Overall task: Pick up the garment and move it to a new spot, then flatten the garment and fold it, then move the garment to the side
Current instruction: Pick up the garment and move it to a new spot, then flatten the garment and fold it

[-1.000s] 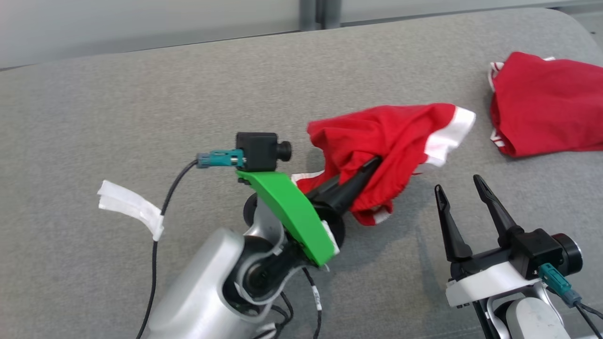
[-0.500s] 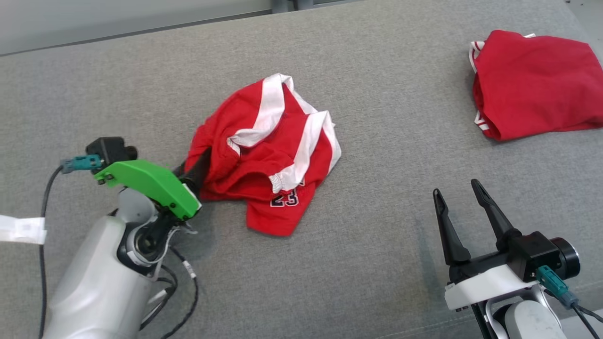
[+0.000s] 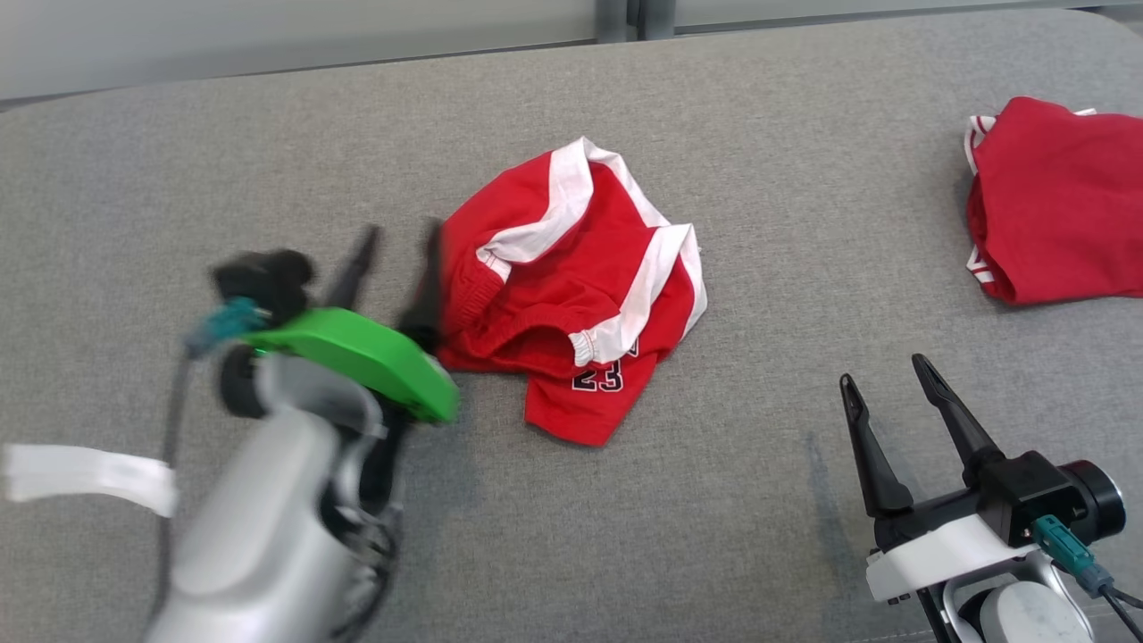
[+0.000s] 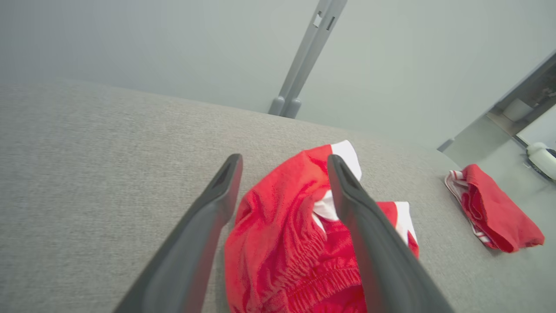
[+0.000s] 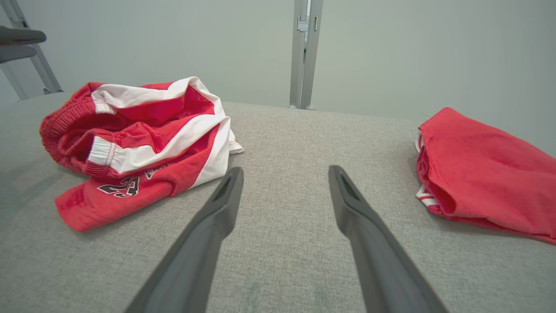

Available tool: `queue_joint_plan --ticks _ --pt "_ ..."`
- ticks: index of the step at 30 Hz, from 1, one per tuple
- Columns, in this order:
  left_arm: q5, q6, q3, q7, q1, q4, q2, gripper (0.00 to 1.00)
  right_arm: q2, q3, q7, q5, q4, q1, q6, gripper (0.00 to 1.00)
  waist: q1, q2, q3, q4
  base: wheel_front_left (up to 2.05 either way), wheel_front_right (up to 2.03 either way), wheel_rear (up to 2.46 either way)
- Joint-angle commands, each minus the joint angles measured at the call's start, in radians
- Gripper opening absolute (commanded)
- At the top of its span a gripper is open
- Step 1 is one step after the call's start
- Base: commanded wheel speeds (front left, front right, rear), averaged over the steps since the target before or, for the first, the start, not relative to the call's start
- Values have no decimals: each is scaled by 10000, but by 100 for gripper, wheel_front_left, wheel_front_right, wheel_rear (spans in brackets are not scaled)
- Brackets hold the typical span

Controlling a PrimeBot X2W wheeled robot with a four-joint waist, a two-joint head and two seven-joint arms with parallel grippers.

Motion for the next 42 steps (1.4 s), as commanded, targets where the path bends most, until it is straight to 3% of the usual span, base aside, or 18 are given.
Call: queue_joint_plan --ticks 1,7,12,16,29,42 --pt "145 -14 -203 84 178 -249 -141 100 -29 13 -6 -5 -62 -13 -14 100 1 0 142 76 0 0 0" --pt "449 131 -1216 594 147 -815 -802 100 -31 152 -5 -4 -172 -329 -14 100 1 0 888 -95 0 0 0" --pt "708 118 -1642 901 -71 -452 -908 100 75 35 -5 18 -179 -475 -14 100 1 0 1308 -403 0 0 0" --pt "819 197 -1772 1041 65 -596 -704 100 117 -60 -6 29 -184 -519 -14 100 1 0 1412 -534 0 0 0" --pt "1347 1256 -2042 1435 1255 -2761 341 100 352 -181 -4 66 -131 -598 -14 100 1 0 1506 -596 0 0 0" --pt "1167 676 -2160 1546 533 -1395 131 100 280 -225 -6 201 -110 -917 -14 100 1 0 1819 -753 0 0 0"
